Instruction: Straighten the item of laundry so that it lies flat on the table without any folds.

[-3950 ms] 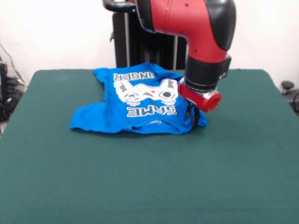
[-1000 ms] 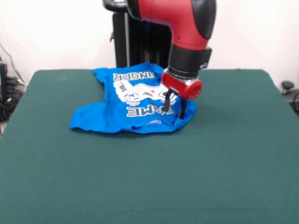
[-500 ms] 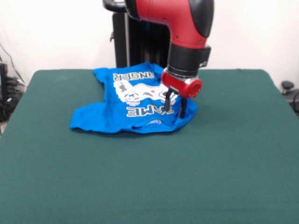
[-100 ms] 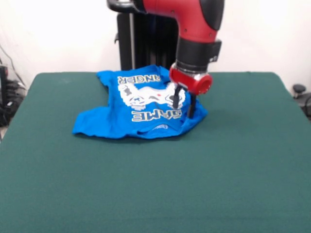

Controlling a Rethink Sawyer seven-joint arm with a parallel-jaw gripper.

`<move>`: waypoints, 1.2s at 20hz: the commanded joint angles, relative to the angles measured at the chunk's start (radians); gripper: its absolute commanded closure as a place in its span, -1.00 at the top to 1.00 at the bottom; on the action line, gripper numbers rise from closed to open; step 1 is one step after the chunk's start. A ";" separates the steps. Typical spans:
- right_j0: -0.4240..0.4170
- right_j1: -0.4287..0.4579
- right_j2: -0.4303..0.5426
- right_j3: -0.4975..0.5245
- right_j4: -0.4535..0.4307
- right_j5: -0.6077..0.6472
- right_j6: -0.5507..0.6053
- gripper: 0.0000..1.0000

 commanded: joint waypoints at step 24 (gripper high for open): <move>-0.024 0.165 0.128 -0.011 -0.007 -0.172 0.151 1.00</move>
